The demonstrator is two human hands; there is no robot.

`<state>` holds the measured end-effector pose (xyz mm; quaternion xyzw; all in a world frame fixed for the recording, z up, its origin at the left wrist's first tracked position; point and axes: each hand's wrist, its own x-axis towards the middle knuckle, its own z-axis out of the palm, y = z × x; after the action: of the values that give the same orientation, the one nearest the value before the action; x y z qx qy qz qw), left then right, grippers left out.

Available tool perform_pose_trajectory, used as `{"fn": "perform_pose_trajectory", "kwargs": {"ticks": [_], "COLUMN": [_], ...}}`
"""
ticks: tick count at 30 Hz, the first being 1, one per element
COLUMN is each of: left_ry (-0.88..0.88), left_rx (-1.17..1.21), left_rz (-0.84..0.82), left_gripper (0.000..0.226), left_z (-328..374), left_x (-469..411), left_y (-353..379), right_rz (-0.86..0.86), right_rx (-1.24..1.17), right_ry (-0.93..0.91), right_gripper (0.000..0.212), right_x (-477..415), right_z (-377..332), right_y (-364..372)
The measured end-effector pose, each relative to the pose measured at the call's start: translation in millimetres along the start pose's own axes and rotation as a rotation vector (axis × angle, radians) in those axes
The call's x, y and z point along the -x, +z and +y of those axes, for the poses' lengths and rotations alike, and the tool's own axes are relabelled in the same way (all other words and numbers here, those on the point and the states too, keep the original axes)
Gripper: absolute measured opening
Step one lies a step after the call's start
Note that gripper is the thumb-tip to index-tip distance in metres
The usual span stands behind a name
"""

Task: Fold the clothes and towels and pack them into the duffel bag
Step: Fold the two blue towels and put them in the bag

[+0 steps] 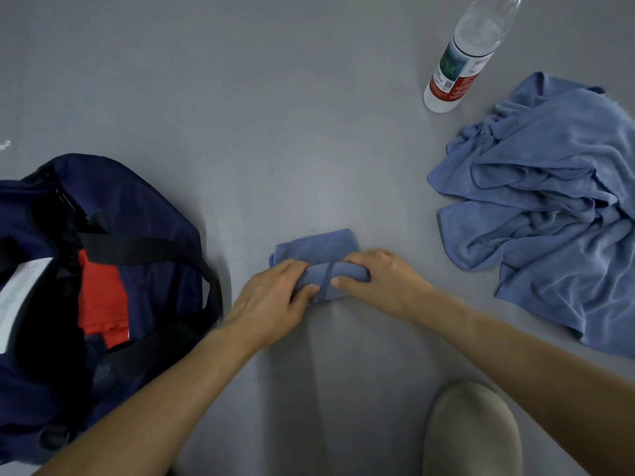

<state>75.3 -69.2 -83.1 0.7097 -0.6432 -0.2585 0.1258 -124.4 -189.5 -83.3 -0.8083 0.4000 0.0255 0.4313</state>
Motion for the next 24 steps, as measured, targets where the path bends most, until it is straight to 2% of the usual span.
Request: {"fn": "perform_pose_trajectory", "kwargs": {"ticks": [3,5,8,10,12,13,14,16,18,19,21,24], "left_ry": [-0.068,-0.116,-0.191,-0.212,-0.119,-0.031,0.052,0.092,0.043,0.030,0.034,0.052], "left_rx": [-0.028,-0.094,-0.157,-0.183,-0.246,-0.285,-0.319,-0.350,-0.327,-0.305,-0.236,-0.140], "left_rz": [0.019,0.071,0.156,0.231,0.341,0.381,0.379,0.233,0.093,0.062,0.028,-0.026], "left_gripper": [0.024,0.030,0.042,0.042,0.032,0.031,0.035,0.057,0.079,0.083,0.078,0.061], "left_z": [3,4,0,-4,-2,-1,-1,-4,-14,-17,-20,-18], "left_x": [-4,-8,-12,-13,-10,-7,-1,9,11,7,-7,-22], "left_y": [1,2,6,9,13,18,23,33,33,30,19,-9], "right_rz": [0.071,0.221,0.431,0.405,0.296,0.235,0.176,0.132,0.127,0.132,0.154,0.222], "right_rx": [0.038,0.139,0.424,0.585,0.621,0.638,0.674,0.737,0.727,0.722,0.734,0.739], "right_ry": [0.014,-0.023,-0.290,-0.457,-0.430,-0.387,-0.349,-0.300,-0.268,-0.260,-0.270,-0.401], "right_gripper": [0.032,0.040,0.043,0.049,0.053,0.063,0.076,0.091,0.093,0.092,0.084,0.075], "right_x": [-4,-5,0,2,5,6,5,-3,-14,-19,-30,-37], "right_z": [-2,-1,7,17,24,26,27,25,19,17,10,-5], "right_y": [5,15,27,32,36,36,36,33,31,30,25,14]}}
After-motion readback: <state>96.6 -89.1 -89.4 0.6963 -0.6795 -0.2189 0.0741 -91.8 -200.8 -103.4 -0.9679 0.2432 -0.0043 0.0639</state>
